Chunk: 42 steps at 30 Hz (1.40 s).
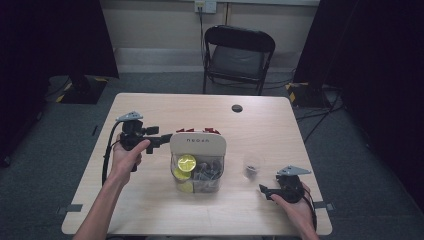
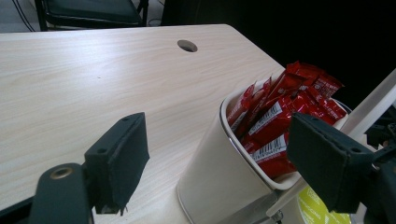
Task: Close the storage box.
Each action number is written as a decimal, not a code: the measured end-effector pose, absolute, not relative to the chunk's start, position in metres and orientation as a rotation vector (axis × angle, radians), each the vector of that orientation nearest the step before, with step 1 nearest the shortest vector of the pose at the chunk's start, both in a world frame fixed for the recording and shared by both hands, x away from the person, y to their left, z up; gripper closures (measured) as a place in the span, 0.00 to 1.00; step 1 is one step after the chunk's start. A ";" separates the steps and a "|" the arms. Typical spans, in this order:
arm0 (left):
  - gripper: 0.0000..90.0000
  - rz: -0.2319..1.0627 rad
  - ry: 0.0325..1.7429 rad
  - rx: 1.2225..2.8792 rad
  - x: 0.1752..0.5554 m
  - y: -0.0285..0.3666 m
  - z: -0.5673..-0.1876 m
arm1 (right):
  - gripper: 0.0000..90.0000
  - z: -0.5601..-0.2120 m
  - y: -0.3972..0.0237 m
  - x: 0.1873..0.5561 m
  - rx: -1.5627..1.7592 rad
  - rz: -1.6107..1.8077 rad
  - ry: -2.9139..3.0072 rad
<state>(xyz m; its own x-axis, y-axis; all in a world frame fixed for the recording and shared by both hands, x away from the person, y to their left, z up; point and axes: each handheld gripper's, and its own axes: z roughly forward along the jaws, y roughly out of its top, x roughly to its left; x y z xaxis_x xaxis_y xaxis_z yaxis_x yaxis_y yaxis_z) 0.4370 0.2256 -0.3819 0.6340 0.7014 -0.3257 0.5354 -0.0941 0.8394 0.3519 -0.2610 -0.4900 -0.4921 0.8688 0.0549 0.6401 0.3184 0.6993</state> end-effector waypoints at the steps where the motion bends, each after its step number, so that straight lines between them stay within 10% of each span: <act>1: 0.23 0.189 1.004 1.759 0.437 0.226 -0.382 | 0.23 -0.490 -0.262 0.352 1.348 0.966 2.257; 42: 0.23 0.142 0.918 1.790 0.419 0.218 -0.373 | 0.20 -0.500 -0.268 0.349 1.320 0.946 2.161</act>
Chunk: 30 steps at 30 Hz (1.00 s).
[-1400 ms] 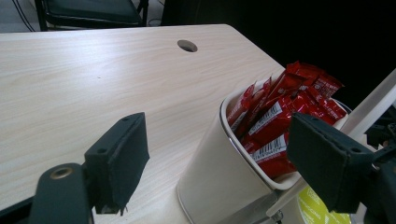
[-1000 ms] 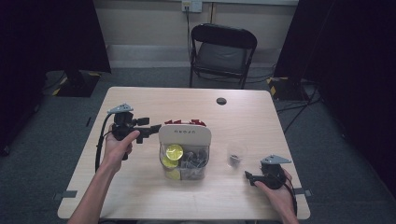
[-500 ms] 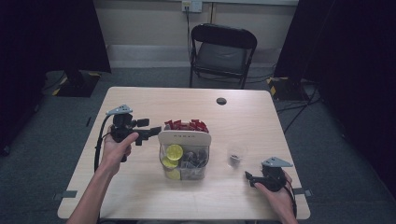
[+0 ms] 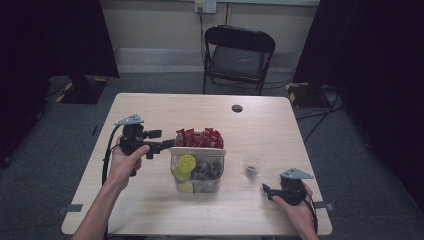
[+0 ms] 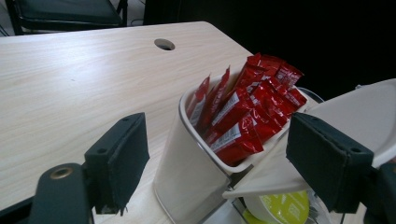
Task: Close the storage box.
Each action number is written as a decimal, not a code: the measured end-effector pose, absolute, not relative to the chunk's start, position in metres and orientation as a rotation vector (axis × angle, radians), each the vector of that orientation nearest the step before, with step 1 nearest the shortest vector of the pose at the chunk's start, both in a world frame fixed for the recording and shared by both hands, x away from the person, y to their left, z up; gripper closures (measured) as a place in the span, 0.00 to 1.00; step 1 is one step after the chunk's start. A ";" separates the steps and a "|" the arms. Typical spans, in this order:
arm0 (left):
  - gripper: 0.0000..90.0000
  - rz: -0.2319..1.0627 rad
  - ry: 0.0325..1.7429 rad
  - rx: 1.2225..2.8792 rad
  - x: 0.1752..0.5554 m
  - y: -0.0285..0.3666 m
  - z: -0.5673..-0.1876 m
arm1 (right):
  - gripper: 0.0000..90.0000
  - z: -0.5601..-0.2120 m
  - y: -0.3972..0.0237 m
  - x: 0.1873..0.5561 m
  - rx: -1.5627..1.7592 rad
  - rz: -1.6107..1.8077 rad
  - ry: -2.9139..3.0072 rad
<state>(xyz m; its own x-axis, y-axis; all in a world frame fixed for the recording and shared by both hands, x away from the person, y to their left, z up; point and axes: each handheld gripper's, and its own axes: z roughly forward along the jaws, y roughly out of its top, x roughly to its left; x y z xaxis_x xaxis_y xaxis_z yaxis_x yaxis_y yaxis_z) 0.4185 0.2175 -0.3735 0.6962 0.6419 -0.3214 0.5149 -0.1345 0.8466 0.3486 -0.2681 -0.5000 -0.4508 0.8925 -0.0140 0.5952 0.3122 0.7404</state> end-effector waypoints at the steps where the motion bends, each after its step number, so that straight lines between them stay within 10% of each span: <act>1: 0.22 0.136 0.918 1.794 0.418 0.217 -0.373 | 0.20 -0.500 -0.268 0.349 1.320 0.946 2.161; 30: 0.21 0.101 0.888 1.886 0.407 0.205 -0.387 | 0.19 -0.500 -0.267 0.349 1.333 0.944 2.153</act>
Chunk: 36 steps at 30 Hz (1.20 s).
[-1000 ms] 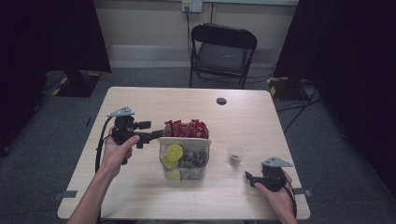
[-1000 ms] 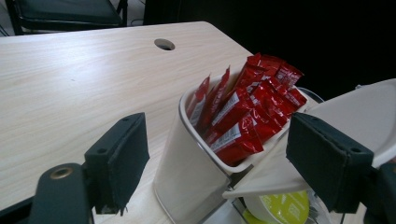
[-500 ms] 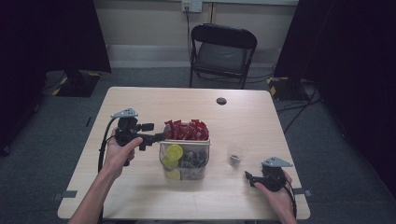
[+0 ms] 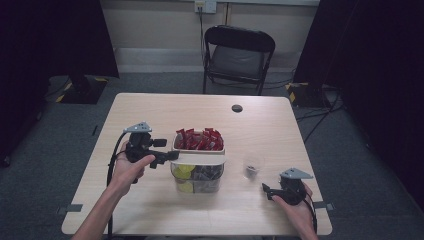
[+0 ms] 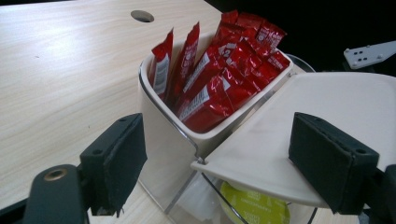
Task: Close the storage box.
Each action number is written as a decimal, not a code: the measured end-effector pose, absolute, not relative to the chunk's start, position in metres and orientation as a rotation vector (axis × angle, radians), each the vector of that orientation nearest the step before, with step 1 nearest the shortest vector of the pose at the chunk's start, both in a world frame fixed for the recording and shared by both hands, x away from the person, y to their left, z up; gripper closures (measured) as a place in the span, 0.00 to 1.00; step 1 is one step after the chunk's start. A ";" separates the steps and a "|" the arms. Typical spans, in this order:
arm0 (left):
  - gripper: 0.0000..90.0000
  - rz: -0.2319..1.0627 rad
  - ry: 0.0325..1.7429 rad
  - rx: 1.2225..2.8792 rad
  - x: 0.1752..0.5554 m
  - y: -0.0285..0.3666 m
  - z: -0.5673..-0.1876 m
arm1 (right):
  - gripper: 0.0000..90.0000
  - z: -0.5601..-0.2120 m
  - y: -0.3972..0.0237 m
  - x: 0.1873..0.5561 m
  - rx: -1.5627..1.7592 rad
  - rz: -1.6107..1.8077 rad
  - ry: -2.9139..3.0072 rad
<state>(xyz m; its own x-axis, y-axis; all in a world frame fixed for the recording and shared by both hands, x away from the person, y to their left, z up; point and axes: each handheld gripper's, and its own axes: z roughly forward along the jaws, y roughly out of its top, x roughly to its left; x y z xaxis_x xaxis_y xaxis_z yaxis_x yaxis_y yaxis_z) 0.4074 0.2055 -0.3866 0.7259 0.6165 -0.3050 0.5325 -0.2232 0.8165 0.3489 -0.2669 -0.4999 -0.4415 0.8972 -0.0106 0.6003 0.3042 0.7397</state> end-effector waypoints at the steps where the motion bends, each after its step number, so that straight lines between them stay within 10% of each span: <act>1: 0.20 0.101 0.888 1.886 0.407 0.205 -0.387 | 0.19 -0.500 -0.267 0.349 1.332 0.943 2.153; 36: 0.18 0.139 0.997 1.919 0.398 0.232 -0.403 | 0.17 -0.500 -0.267 0.349 1.341 0.938 2.149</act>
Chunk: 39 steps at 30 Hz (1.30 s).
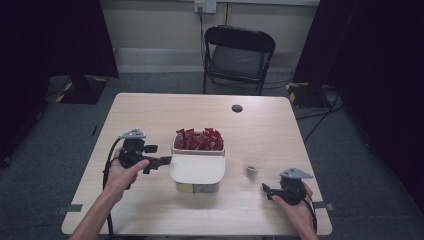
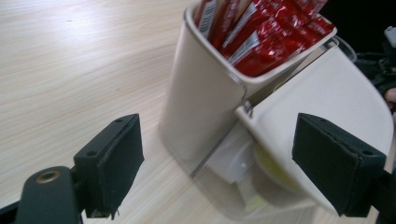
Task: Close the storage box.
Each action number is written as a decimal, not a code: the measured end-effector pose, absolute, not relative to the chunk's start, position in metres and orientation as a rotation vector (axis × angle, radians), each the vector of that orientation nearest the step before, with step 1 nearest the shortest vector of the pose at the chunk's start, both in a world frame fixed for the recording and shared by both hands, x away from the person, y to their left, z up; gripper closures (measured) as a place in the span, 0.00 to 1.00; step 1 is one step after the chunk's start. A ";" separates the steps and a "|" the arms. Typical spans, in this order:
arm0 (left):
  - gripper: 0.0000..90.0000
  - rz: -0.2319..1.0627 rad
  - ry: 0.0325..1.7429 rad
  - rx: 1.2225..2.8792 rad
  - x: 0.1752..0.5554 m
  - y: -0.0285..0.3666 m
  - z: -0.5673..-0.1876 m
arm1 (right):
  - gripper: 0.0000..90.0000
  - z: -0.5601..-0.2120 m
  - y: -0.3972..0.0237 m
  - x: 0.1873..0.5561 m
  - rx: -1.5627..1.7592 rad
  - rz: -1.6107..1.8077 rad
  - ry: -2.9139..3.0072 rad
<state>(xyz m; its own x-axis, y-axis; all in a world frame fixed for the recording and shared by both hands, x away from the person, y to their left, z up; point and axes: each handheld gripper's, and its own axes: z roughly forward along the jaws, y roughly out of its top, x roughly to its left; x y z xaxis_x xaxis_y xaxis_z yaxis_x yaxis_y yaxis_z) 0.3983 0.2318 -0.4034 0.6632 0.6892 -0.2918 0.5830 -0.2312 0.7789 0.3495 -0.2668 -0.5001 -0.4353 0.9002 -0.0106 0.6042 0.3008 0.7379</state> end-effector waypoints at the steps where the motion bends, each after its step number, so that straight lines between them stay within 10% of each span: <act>1: 0.18 0.150 1.015 1.915 0.398 0.236 -0.404 | 0.17 -0.500 -0.267 0.350 1.339 0.939 2.150; 39: 0.09 0.519 1.259 2.049 0.363 0.303 -0.501 | 0.17 -0.500 -0.267 0.349 1.342 0.938 2.149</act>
<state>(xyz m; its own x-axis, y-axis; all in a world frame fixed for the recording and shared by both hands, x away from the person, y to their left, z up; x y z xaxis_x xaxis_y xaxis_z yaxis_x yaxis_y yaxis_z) 0.3626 0.3029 -0.5013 0.4555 0.8902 -0.0102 0.6243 -0.3112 0.7166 0.3493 -0.2668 -0.5002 -0.4347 0.9005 -0.0107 0.6043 0.3005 0.7379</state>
